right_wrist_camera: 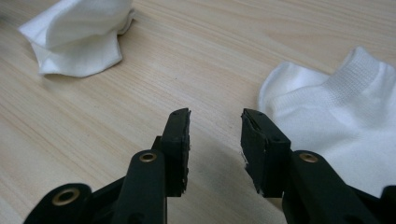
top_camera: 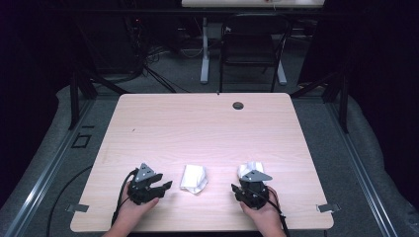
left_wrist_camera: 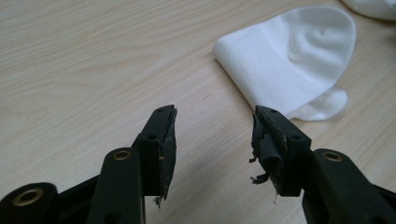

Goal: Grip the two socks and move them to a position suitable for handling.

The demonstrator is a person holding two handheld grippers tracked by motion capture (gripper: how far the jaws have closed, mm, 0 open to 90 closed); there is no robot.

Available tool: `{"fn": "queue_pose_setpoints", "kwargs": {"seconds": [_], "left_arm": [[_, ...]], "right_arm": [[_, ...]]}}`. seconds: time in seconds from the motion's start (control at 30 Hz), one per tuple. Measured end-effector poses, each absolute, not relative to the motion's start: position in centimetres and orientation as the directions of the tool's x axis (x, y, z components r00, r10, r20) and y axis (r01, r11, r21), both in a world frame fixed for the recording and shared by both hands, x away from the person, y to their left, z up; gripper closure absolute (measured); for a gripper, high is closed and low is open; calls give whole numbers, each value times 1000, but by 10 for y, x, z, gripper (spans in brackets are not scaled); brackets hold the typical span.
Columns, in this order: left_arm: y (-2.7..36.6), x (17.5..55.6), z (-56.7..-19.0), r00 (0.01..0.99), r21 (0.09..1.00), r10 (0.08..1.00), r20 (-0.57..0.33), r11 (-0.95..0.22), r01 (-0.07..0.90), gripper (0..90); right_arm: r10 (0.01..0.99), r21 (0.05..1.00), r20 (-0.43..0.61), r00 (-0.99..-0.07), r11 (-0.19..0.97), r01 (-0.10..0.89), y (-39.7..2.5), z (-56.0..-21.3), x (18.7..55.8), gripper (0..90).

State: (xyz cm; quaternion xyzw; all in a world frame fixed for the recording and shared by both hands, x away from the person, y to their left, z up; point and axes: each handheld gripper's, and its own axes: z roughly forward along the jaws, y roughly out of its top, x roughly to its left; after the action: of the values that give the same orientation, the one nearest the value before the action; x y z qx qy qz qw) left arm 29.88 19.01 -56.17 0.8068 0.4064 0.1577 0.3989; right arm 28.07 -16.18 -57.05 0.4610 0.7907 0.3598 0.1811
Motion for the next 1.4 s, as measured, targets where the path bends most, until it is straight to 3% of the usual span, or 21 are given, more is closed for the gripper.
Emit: {"fn": "queue_pose_setpoints", "kwargs": {"seconds": [0.27, 1.4], "left_arm": [[178, 299, -559, 634, 772, 768, -88, -350, 531, 582], [95, 302, -559, 723, 770, 688, -62, -428, 474, 642]], "right_arm": [[860, 742, 52, -507, 307, 596, -159, -568, 279, 657], [851, 730, 92, -516, 295, 617, -157, -568, 280, 713]]}}
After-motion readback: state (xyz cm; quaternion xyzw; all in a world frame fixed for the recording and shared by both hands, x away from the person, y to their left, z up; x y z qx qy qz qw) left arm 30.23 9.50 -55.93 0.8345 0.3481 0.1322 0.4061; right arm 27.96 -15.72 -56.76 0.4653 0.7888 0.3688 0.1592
